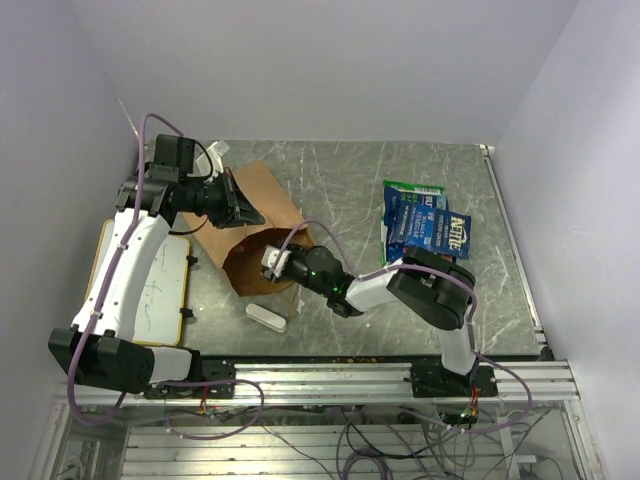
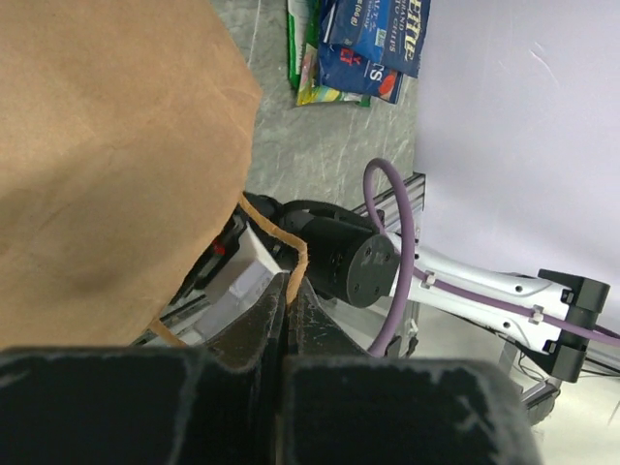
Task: Take the snacks out of the paper bag
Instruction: Take out the snack from the paper bag.
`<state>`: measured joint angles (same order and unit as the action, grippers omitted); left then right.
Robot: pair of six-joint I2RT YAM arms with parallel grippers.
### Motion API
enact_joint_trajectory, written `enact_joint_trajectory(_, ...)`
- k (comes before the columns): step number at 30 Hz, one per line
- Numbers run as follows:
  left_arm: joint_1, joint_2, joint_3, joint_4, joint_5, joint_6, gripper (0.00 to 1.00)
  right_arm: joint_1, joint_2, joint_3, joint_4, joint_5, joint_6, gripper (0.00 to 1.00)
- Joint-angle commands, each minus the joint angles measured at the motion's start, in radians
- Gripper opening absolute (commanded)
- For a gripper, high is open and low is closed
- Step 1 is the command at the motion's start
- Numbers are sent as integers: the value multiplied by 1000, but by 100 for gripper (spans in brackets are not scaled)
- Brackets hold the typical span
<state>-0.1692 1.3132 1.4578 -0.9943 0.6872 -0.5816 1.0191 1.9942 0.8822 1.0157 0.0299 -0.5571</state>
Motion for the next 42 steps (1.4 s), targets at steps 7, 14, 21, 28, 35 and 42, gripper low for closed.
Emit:
enact_joint_trajectory(7,-4,-43,13,26,30,-52,7,40,107,82,176,-159,-36,44)
enact_joint_trajectory(14,-4,-25,42,-34,40,-5,7,29,231,244,25,-267,-173,51)
enact_joint_trajectory(21,-7,-21,34,-54,67,24,7,8,365,431,-148,-243,-242,58)
enact_joint_trajectory(28,-7,-1,82,-127,47,80,7,-34,440,557,-255,-223,-193,35)
enact_joint_trajectory(35,-5,12,124,-170,-7,96,7,-61,392,523,-265,-217,-179,1)
enact_joint_trajectory(42,-3,8,132,-144,-58,62,7,-70,213,330,-249,-290,-144,0)
